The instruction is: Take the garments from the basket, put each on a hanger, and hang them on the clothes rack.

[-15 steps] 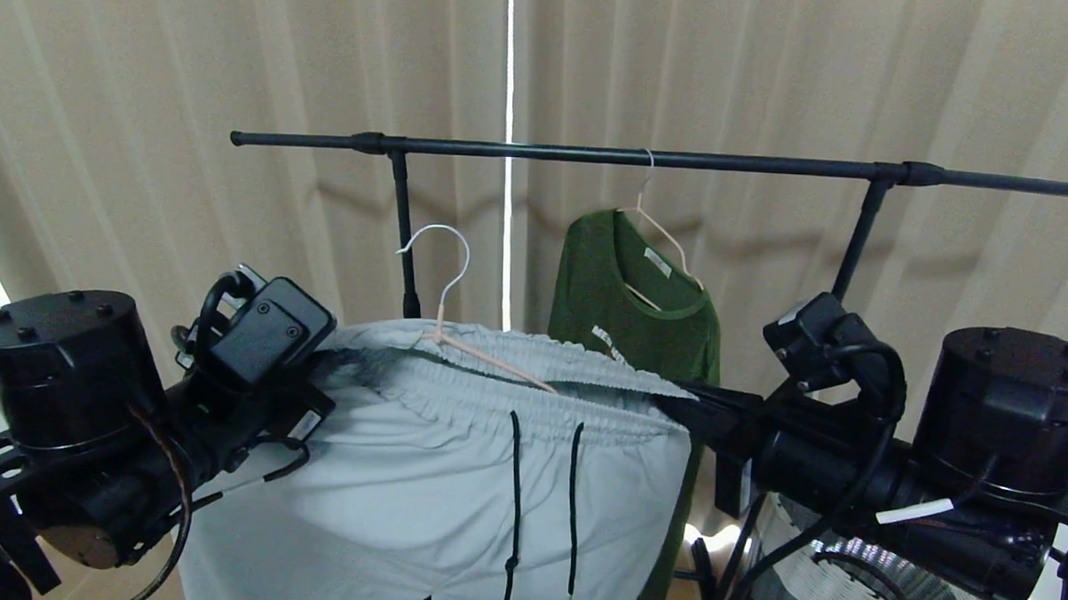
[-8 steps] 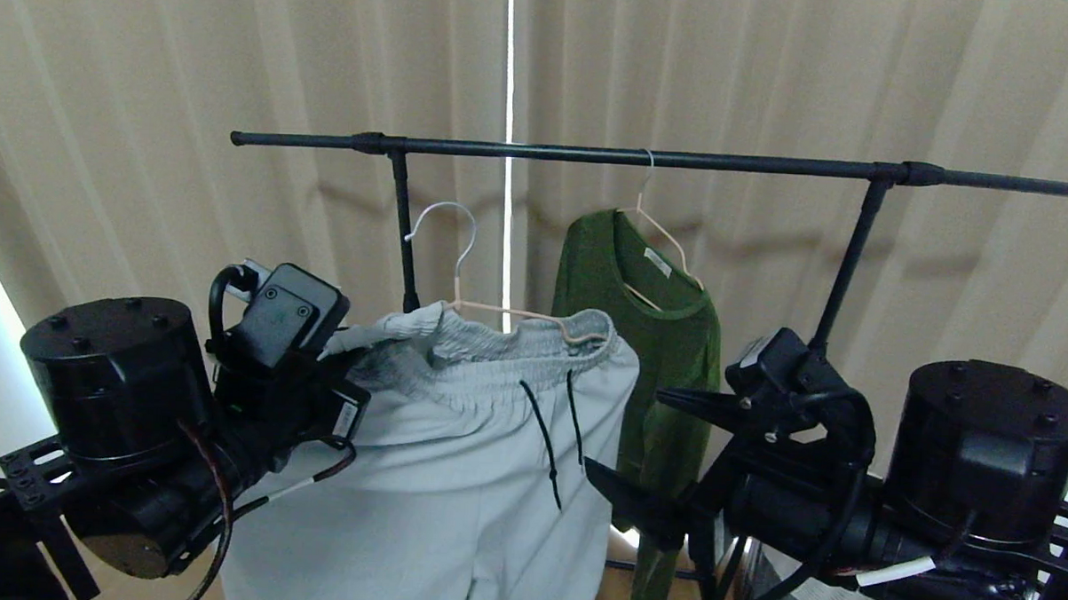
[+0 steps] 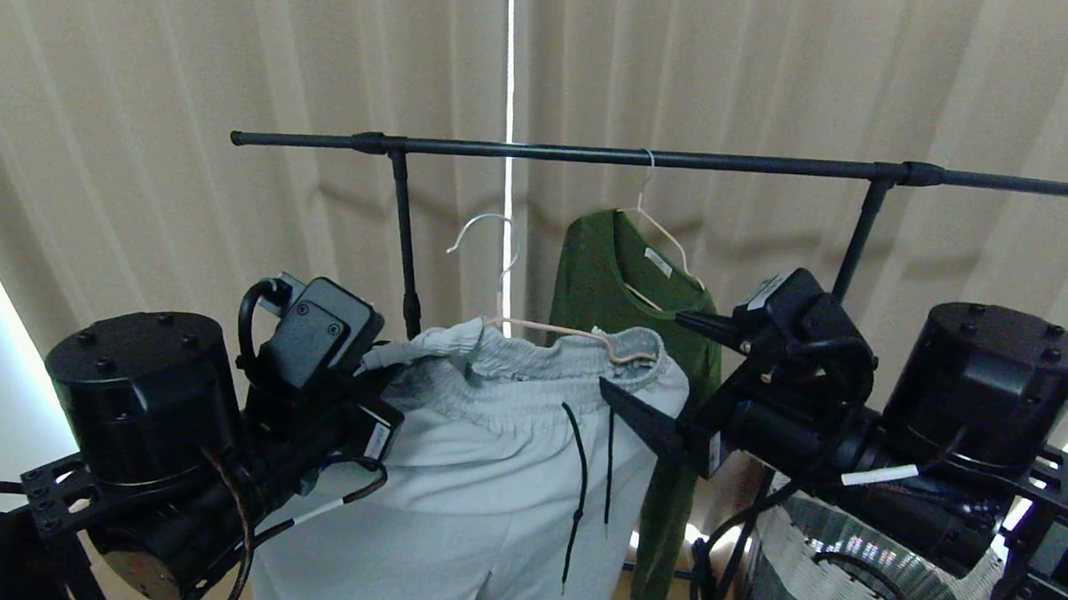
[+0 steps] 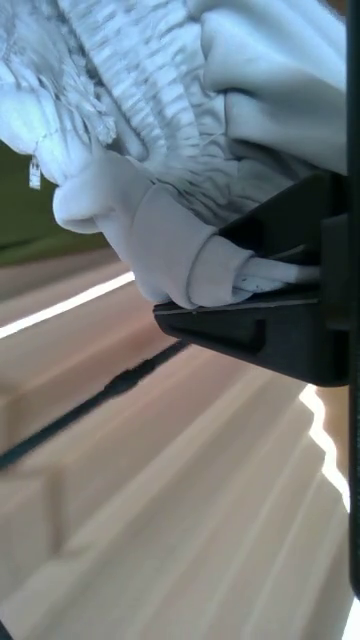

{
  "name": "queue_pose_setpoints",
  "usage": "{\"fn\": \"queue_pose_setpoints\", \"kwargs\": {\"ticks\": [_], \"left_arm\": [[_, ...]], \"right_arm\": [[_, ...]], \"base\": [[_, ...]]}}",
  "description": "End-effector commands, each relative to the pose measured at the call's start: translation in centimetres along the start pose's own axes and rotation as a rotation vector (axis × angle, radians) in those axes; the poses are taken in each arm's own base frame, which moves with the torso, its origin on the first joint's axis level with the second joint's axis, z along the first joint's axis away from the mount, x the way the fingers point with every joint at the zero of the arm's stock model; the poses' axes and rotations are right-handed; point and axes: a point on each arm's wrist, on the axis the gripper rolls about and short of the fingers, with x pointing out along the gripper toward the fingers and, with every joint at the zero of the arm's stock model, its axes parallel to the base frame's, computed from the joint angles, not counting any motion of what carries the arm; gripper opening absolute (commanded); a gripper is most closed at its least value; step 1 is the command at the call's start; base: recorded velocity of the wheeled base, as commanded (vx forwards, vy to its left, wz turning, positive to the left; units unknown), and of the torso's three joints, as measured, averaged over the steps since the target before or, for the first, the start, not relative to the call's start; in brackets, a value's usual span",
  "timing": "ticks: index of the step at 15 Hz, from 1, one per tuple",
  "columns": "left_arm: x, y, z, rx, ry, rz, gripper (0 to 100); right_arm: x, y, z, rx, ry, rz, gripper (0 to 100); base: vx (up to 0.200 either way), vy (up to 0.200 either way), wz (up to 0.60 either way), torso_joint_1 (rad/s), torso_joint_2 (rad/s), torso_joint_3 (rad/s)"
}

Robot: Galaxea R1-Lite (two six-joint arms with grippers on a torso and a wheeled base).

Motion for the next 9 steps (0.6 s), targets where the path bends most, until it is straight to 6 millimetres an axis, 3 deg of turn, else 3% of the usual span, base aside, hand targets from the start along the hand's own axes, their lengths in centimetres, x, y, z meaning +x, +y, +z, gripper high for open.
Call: {"fn": "queue_pose_setpoints", "kwargs": {"ticks": [1, 6, 9], "left_arm": [[-0.4, -0.7, 0.7, 0.002, -0.03, -0.03, 0], [-1.5, -0.9, 1.4, 0.016, -0.072, -0.047, 0], [-1.8, -0.7, 1.7, 0.009, -0.087, -0.048, 0]], "right_arm": [[0.6, -0.9, 0.5, -0.027, -0.018, -0.03, 100], [2.7, -2.9, 0.0, -0.131, 0.002, -0.096, 100], [3.3, -3.1, 0.2, -0.132, -0.005, -0.103, 100]], "base": [[0.0, 0.0, 0.0, 0.0, 0.0, 0.0], [0.0, 0.0, 0.0, 0.0, 0.0, 0.0], [0.0, 0.0, 0.0, 0.0, 0.0, 0.0]]}}
